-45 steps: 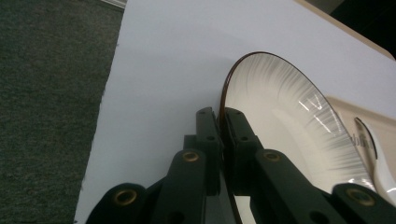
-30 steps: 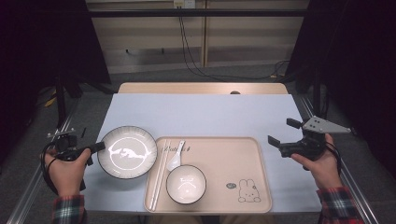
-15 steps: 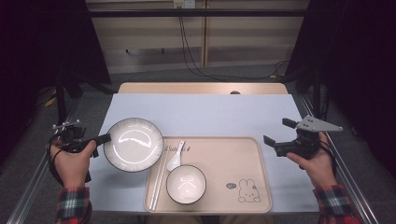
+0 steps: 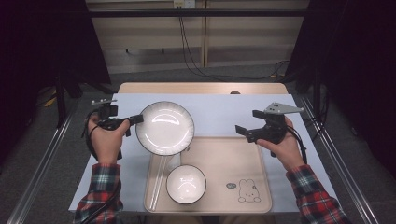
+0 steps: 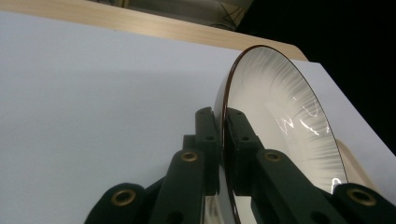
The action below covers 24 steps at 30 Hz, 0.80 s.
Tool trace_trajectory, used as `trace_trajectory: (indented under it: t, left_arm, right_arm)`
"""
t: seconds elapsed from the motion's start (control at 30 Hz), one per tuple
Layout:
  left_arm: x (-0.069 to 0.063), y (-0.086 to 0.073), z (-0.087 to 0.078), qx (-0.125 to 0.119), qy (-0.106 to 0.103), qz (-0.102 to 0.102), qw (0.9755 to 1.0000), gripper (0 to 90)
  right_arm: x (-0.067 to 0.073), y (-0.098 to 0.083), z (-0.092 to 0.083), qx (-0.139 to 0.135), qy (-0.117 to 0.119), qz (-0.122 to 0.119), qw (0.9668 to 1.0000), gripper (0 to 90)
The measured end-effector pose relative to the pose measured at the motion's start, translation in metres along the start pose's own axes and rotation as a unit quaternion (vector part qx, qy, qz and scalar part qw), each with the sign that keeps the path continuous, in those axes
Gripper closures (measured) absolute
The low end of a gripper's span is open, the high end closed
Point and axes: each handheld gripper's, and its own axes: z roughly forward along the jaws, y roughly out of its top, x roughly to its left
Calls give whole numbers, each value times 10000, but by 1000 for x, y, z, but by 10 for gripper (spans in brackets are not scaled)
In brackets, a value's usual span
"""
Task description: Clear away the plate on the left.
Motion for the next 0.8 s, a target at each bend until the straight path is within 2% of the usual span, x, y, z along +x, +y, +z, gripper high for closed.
trace_trajectory:
  t: [0.07,0.23,0.3,0.37,0.47,0.53,0.57,0.6,0.63,0.67,0.7,0.77,0.8]
  left_arm:
    - [-10,3,6,33,-43,89,9999,853]
    - [-33,6,19,116,-226,322,9992,852]
    - [-43,7,23,146,-323,422,9985,851]
    - [-53,8,27,143,-432,419,9981,852]
    - [-68,10,30,152,-580,545,9967,852]
    - [-75,12,32,168,-644,582,9961,851]
    - [-78,12,32,147,-678,623,9956,852]
    - [-82,12,33,126,-758,600,9952,852]
    - [-84,12,34,130,-803,627,9947,852]
    - [-87,12,34,125,-855,626,9943,852]
    - [-89,12,35,144,-868,639,9941,852]
    - [-93,12,37,125,-981,632,9931,851]
    - [-95,12,39,106,-1012,595,9930,851]
  right_arm:
    - [4,5,7,-16,115,132,9998,13]
    - [16,17,15,-82,375,179,9991,18]
    - [20,20,17,-102,373,198,9991,11]
    - [22,21,19,-61,401,198,9990,18]
    - [25,20,21,-74,454,184,9988,58]
    - [25,20,23,22,549,203,9983,125]
    - [24,19,24,71,568,265,9980,129]
    - [23,18,25,123,615,372,9973,177]
    - [21,17,25,184,756,421,9961,223]
    - [20,17,26,209,806,458,9955,220]
    - [20,16,26,263,812,525,9950,269]
    - [20,15,27,330,903,484,9942,321]
    - [21,15,28,339,969,466,9936,380]
